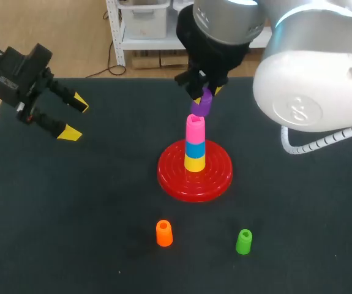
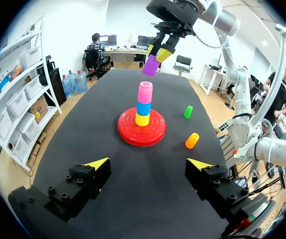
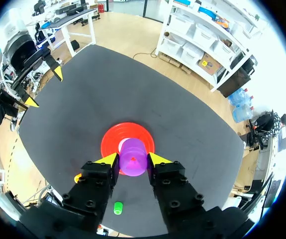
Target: Pick up and stack the cylinders on the red base in this order: pink,purple,orange,green
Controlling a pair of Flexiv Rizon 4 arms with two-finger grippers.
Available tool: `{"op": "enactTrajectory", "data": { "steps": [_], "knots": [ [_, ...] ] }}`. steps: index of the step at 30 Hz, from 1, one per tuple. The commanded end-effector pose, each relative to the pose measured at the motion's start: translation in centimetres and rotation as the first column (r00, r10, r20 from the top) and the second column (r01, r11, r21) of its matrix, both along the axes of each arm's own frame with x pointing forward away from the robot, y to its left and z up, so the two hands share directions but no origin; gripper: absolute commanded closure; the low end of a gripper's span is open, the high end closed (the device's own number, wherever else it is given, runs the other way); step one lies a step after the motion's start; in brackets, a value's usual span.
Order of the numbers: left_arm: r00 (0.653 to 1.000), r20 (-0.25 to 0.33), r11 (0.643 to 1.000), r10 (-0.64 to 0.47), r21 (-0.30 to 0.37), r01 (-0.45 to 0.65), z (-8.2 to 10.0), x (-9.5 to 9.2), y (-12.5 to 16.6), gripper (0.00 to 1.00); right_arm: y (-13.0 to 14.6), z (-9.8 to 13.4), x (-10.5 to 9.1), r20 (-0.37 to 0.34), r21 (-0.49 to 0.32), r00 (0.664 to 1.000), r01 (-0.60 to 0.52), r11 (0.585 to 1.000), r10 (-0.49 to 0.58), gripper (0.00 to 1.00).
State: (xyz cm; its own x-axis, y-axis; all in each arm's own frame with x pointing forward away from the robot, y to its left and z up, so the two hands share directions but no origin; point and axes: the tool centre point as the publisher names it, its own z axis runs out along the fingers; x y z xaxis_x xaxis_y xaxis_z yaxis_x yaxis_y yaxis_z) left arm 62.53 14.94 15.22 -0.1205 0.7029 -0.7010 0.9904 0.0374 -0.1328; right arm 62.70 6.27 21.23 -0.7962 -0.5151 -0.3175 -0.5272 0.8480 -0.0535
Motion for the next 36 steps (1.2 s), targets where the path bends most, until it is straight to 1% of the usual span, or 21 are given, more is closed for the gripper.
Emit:
{"op": "enactTrajectory", "data": {
  "steps": [1, 9, 11, 15, 16, 18, 19, 22, 26, 36],
  "knots": [
    [1.000, 0.003, 1.000, 0.001, -0.002, -0.001, -0.1, -0.1, 0.0, 0.00, -0.1, -0.1, -0.1, 0.005, 0.003, 1.000, 0.001, 1.000, -0.001, 1.00],
    [1.000, 0.003, 1.000, 0.001, -0.002, -0.001, -0.1, -0.1, 0.0, 0.00, -0.1, -0.1, -0.1, 0.005, 0.003, 1.000, 0.001, 1.000, -0.001, 1.00],
    [1.000, 0.003, 1.000, 0.001, -0.002, -0.001, -0.1, -0.1, 0.0, 0.00, -0.1, 0.1, 0.2, -0.013, -0.015, 1.000, 0.006, 1.000, -0.006, 1.00],
    [1.000, 0.003, 1.000, 0.001, -0.002, -0.001, -0.1, -0.1, 0.0, 0.00, 0.1, 0.5, 0.6, -0.075, -0.049, 0.997, 0.022, 0.999, -0.026, 1.00],
    [1.000, 0.003, 1.000, 0.001, -0.002, -0.001, -0.1, -0.1, 0.0, 0.00, 0.2, 0.5, 0.7, -0.096, -0.061, 0.995, 0.029, 0.998, -0.034, 1.00],
    [1.000, 0.003, 1.000, 0.001, -0.002, -0.001, -0.1, -0.1, 0.0, 0.00, 0.4, 0.3, 0.7, -0.115, -0.087, 0.993, 0.032, 0.996, -0.042, 1.00],
    [1.000, 0.003, 1.000, 0.001, -0.002, -0.001, -0.1, -0.1, 0.0, 0.00, 0.6, 0.1, 0.7, -0.131, -0.118, 0.991, 0.024, 0.993, -0.040, 1.00],
    [1.000, 0.003, 1.000, 0.001, -0.002, -0.001, -0.1, -0.1, 0.0, 0.00, 1.1, -0.4, 0.5, -0.153, -0.155, 0.987, 0.031, 0.987, -0.055, 1.00],
    [1.000, 0.003, 1.000, 0.001, -0.002, -0.001, -0.1, -0.1, 0.0, 0.00, 1.6, -1.1, 0.4, -0.194, -0.175, 0.978, 0.043, 0.984, -0.078, 1.00],
    [1.000, 0.003, 1.000, 0.001, -0.002, -0.001, -0.1, -0.1, 0.0, 0.00, 1.8, -1.6, 0.5, -0.217, -0.172, 0.972, 0.055, 0.984, -0.092, 1.00]
  ]
}}
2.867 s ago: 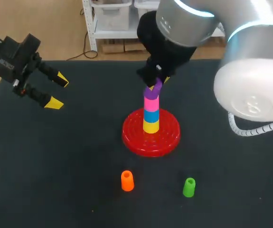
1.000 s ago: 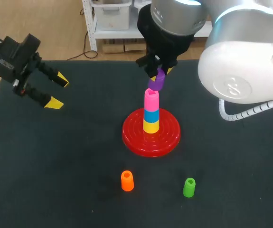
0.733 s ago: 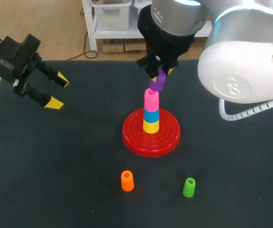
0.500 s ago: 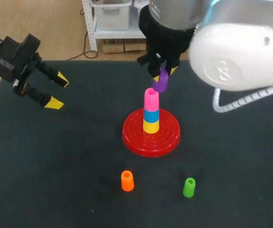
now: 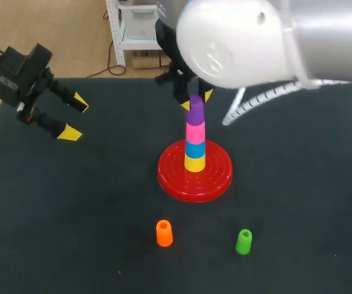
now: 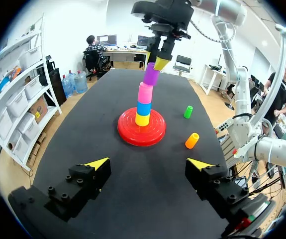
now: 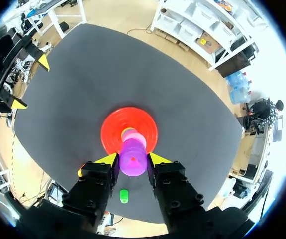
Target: Pick up and stack the cylinders on the red base in this order: pink,purple,orange,green
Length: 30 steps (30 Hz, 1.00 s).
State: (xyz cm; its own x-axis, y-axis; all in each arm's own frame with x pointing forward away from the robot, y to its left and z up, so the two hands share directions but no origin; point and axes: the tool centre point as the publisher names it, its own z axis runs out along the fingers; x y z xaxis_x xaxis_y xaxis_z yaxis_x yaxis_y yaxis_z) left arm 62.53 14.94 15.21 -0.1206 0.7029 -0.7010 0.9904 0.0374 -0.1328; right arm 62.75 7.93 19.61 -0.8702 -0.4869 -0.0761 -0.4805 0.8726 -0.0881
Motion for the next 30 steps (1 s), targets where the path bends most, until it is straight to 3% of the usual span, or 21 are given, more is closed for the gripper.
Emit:
{"op": "enactTrajectory", "data": {
  "steps": [1, 30],
  "knots": [
    [1.000, 0.003, 1.000, 0.001, -0.002, -0.001, -0.1, -0.1, 0.0, 0.00, 0.1, 0.0, 0.5, -0.033, -0.013, 0.999, 0.010, 1.000, -0.010, 1.00],
    [1.000, 0.003, 1.000, 0.001, -0.002, -0.001, -0.1, -0.1, 0.0, 0.00, -0.5, -2.1, 1.3, -0.091, -0.022, 0.993, 0.073, 0.997, -0.075, 1.00]
  ]
}}
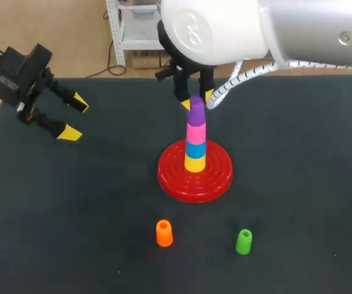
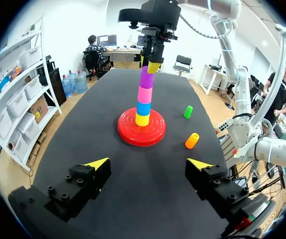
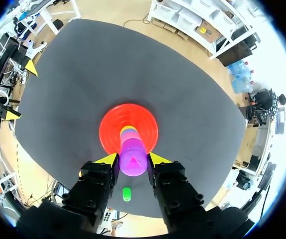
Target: Pick up and stack the cylinders on the red base in this order: pink,purple,orange,green
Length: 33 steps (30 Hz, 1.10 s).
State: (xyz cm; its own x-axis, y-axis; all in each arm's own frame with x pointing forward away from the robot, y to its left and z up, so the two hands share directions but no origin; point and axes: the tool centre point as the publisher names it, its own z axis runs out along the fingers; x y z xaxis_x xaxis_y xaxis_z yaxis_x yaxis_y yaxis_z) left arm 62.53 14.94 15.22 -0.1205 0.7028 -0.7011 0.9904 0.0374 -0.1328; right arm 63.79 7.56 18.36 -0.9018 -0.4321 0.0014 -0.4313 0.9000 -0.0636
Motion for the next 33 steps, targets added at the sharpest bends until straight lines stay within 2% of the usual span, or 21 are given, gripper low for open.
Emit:
{"op": "enactTrajectory", "data": {
  "steps": [1, 8, 12, 13, 14, 15, 20, 23, 25, 28, 33],
  "knots": [
    [1.000, 0.003, 1.000, 0.001, -0.002, -0.001, -0.1, -0.1, 0.0, 0.00, -0.1, -1.0, 0.2, -0.014, -0.005, 1.000, 0.013, 1.000, -0.013, 1.00],
    [1.000, 0.003, 1.000, 0.001, -0.002, -0.001, -0.1, -0.1, 0.0, 0.00, 0.0, -2.3, 0.1, -0.038, -0.005, 0.999, 0.027, 1.000, -0.027, 1.00],
    [1.000, 0.003, 1.000, 0.001, -0.002, -0.001, -0.1, -0.1, 0.0, 0.00, 0.2, -1.7, 0.1, -0.012, -0.003, 1.000, 0.023, 1.000, -0.023, 0.98],
    [1.000, 0.003, 1.000, 0.001, -0.002, -0.001, -0.1, -0.1, 0.0, 0.00, 0.2, -1.4, 0.1, -0.003, 0.001, 1.000, 0.019, 1.000, -0.019, 0.67],
    [1.000, 0.003, 1.000, 0.001, -0.002, -0.001, -0.1, -0.1, 0.0, 0.00, 0.2, -0.9, 0.0, 0.014, -0.002, 1.000, 0.014, 1.000, -0.014, 0.26],
    [1.000, 0.003, 1.000, 0.001, -0.002, -0.001, -0.1, -0.1, 0.0, 0.00, 0.2, -0.1, -0.1, 0.033, 0.002, 0.999, 0.012, 1.000, -0.012, 0.00],
    [1.000, 0.003, 1.000, 0.001, -0.002, -0.001, -0.1, -0.1, 0.0, 0.00, 0.0, 4.0, -0.3, 0.147, 0.017, 0.989, -0.014, 1.000, 0.011, 0.00],
    [1.000, 0.003, 1.000, 0.001, -0.002, -0.001, -0.1, -0.1, 0.0, 0.00, 0.3, 5.8, -0.8, 0.171, 0.042, 0.984, -0.049, 0.998, 0.041, 0.00],
    [1.000, 0.003, 1.000, 0.001, -0.002, -0.001, -0.1, -0.1, 0.0, 0.00, 0.8, 6.3, -1.7, 0.190, 0.039, 0.977, -0.110, 0.993, 0.101, 0.00],
    [1.000, 0.003, 1.000, 0.001, -0.002, -0.001, -0.1, -0.1, 0.0, 0.00, 1.5, 5.6, -3.1, 0.189, 0.020, 0.965, -0.188, 0.982, 0.181, 0.00],
    [1.000, 0.003, 1.000, 0.001, -0.002, -0.001, -0.1, -0.1, 0.0, 0.00, 2.6, 2.1, -5.6, 0.133, -0.032, 0.944, -0.301, 0.953, 0.303, 0.00]
  ]
}}
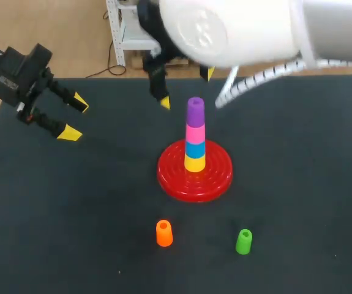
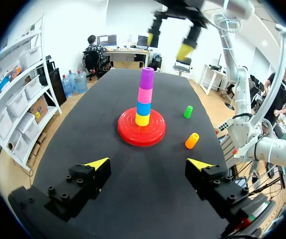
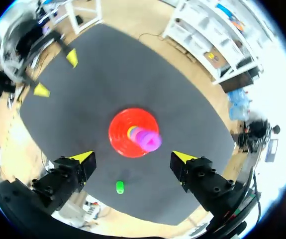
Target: Pick up and stack the cylinders on the red base in this order: pink,purple,orange,green
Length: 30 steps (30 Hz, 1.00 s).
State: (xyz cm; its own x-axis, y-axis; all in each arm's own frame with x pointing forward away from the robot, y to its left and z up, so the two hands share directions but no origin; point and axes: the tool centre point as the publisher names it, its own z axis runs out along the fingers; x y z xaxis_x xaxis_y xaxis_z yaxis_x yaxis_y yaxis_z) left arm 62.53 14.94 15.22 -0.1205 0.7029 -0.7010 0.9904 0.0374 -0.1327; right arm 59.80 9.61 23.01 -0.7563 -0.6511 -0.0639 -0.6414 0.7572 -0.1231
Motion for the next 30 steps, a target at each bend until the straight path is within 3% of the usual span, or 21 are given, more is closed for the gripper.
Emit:
{"op": "enactTrajectory", "data": {
  "steps": [1, 4, 15, 19, 20, 30],
  "knots": [
    [1.000, 0.003, 1.000, 0.001, -0.002, -0.001, -0.1, -0.1, 0.0, 0.00, 0.8, -3.4, -2.2, 0.035, -0.006, 0.997, -0.074, 0.997, 0.074, 0.00],
    [1.000, 0.003, 1.000, 0.001, -0.002, -0.001, -0.1, -0.1, 0.0, 0.00, 1.4, -6.4, -4.8, -0.012, -0.031, 0.985, -0.174, 0.984, 0.174, 0.00],
    [1.000, 0.003, 1.000, 0.001, -0.002, -0.001, -0.1, -0.1, 0.0, 0.00, 2.0, -11.9, -10.5, -0.116, -0.048, 0.927, -0.363, 0.931, 0.356, 0.00],
    [1.000, 0.003, 1.000, 0.001, -0.002, -0.001, -0.1, -0.1, 0.0, 0.00, 2.1, -13.3, -11.4, -0.115, -0.059, 0.912, -0.401, 0.914, 0.393, 0.00],
    [1.000, 0.003, 1.000, 0.001, -0.002, -0.001, -0.1, -0.1, 0.0, 0.00, 2.1, -13.5, -11.4, -0.112, -0.092, 0.910, -0.409, 0.908, 0.399, 0.00],
    [1.000, 0.003, 1.000, 0.001, -0.002, -0.001, -0.1, -0.1, 0.0, 0.00, 2.1, -13.5, -11.4, -0.112, -0.092, 0.910, -0.409, 0.908, 0.399, 0.00]
  ]
}}
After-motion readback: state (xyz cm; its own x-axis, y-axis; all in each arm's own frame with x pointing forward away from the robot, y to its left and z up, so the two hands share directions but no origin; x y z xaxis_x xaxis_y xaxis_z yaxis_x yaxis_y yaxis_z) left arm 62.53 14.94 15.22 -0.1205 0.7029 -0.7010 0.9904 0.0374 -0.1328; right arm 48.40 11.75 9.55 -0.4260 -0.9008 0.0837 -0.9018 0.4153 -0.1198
